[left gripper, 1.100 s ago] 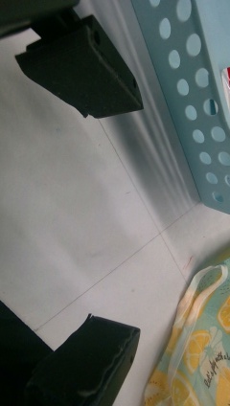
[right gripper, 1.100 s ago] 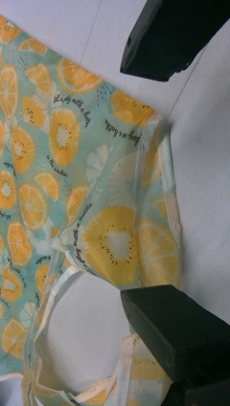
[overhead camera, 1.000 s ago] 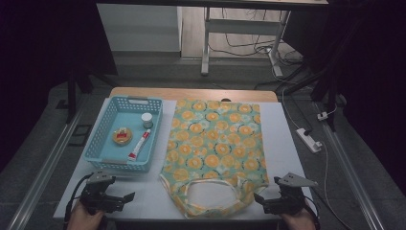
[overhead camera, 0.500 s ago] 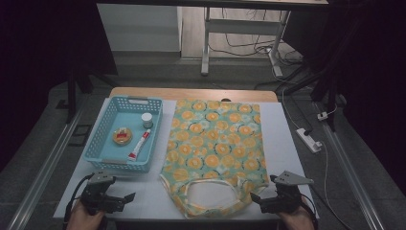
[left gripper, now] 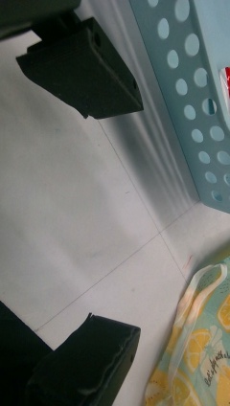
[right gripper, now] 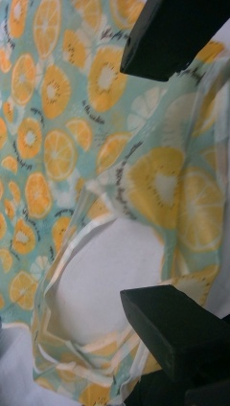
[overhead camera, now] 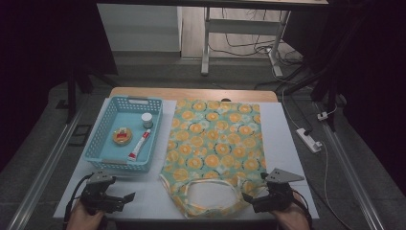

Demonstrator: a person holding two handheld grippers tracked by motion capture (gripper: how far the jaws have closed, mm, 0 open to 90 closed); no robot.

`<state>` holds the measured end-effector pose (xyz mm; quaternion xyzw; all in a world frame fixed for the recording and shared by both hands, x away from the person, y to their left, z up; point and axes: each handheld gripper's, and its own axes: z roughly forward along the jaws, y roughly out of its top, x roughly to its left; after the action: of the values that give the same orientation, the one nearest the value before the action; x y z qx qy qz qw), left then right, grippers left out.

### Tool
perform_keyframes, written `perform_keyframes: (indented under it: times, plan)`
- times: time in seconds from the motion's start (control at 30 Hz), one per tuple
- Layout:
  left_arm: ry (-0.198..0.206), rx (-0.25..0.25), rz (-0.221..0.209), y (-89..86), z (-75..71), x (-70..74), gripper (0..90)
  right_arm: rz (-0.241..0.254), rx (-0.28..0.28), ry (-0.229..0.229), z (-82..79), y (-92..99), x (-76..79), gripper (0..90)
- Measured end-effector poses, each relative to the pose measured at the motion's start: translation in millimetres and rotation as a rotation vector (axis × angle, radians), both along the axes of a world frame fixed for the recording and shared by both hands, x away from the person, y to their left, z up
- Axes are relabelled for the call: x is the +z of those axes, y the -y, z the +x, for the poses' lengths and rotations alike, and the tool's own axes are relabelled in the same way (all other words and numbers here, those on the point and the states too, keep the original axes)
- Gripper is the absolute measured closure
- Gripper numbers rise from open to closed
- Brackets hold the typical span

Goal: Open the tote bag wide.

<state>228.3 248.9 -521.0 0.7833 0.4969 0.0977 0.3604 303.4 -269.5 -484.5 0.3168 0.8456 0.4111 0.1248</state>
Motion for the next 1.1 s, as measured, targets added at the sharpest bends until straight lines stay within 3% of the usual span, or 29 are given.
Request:
perform_keyframes:
  times: [0.13, 0.43, 0.67, 1.1]
  plan:
    - [0.0, -0.001, 0.004, 0.7, 0.1, -0.2, 1.4, 0.004, 0.039, -0.017, 1.7, -10.2, 2.8, 0.0]
    - [-0.006, 0.0, 0.007, 1.1, 0.7, -0.4, 1.5, -0.069, 0.113, -0.039, 3.4, -43.1, 5.3, 0.0]
    - [-0.01, -0.002, 0.008, 1.1, 1.1, -0.5, 1.5, -0.074, 0.15, -0.077, 3.4, -65.6, 5.9, 0.0]
    - [-0.013, -0.007, 0.011, 1.7, 1.3, -0.7, 1.6, -0.115, 0.254, -0.119, -2.6, -109.4, -7.9, 0.0]
